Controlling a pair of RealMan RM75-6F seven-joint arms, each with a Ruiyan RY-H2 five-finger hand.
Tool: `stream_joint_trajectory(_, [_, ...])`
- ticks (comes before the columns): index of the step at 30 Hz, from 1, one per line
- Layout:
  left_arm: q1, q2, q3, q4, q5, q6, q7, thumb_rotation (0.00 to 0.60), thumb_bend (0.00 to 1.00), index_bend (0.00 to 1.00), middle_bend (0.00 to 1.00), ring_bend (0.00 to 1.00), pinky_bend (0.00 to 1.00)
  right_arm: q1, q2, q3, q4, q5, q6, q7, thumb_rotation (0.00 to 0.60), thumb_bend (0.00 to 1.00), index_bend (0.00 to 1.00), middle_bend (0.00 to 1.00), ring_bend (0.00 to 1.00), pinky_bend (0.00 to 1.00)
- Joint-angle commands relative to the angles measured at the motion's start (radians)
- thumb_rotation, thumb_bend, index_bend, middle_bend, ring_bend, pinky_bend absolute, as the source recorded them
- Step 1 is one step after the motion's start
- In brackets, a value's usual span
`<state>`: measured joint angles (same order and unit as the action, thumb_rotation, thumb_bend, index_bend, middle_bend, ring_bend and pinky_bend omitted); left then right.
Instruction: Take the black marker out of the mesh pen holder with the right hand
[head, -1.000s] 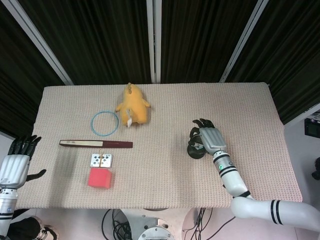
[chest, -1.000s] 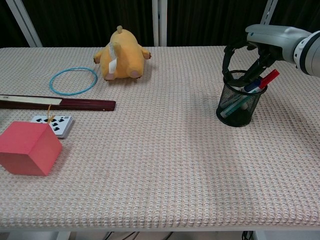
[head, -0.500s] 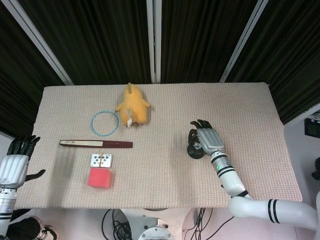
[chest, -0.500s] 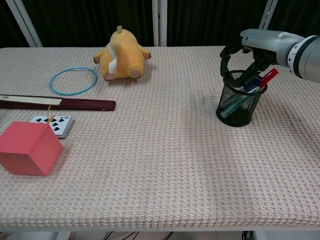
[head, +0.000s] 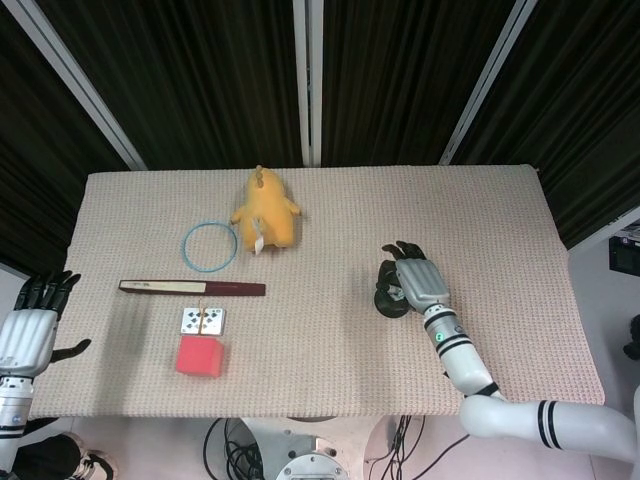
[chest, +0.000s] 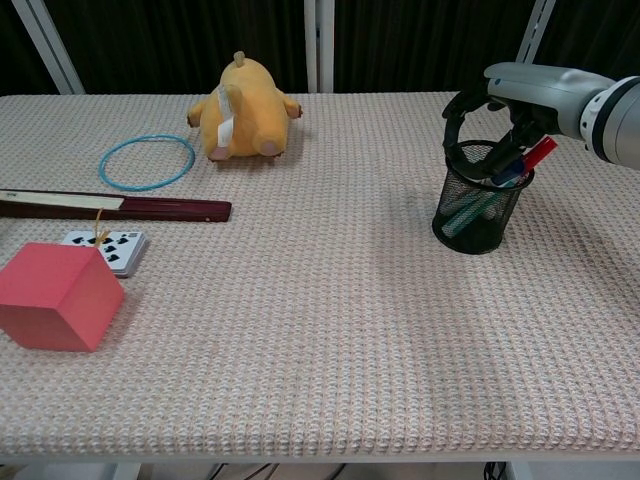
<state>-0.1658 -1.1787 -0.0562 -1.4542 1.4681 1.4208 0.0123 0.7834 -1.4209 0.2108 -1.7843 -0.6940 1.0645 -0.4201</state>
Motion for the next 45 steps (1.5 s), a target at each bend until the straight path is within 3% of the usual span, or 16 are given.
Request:
stream_joint_trajectory(1, [0.0, 0.0, 0.0, -0.001, 0.0, 0.0, 0.002, 0.6, 0.07, 0.1, 0.06, 0.0, 0.06, -0.005, 0.001, -0.002, -0.003, -0.009, 0.006, 0.004, 0.6, 0.3, 0.5, 0.13, 0.0, 0.0])
stream_joint_trajectory(16, [-0.002, 0.002, -0.001, -0.006, -0.001, -0.004, 0.007, 0.6, 0.07, 0.1, 0.06, 0.0, 0.06, -0.013, -0.003, -0.002, 0.006, -0.026, 0.014, 0.009, 0.6, 0.31, 0.48, 0.14, 0.0, 0.0])
stream_joint_trajectory(32, [-0.003, 0.003, -0.002, -0.003, -0.004, -0.009, -0.004, 0.6, 0.07, 0.1, 0.06, 0.0, 0.06, -0.025, 0.0, 0.01, 0.004, -0.055, 0.025, 0.03, 0.6, 0.33, 0.57, 0.16, 0.0, 0.0])
stream_joint_trajectory(45, [-0.007, 0.006, -0.002, -0.013, 0.0, -0.01, 0.006, 0.6, 0.07, 0.1, 0.06, 0.0, 0.06, -0.1, 0.132, 0.07, -0.172, -0.236, 0.112, 0.158, 0.6, 0.33, 0.63, 0.2, 0.0, 0.0])
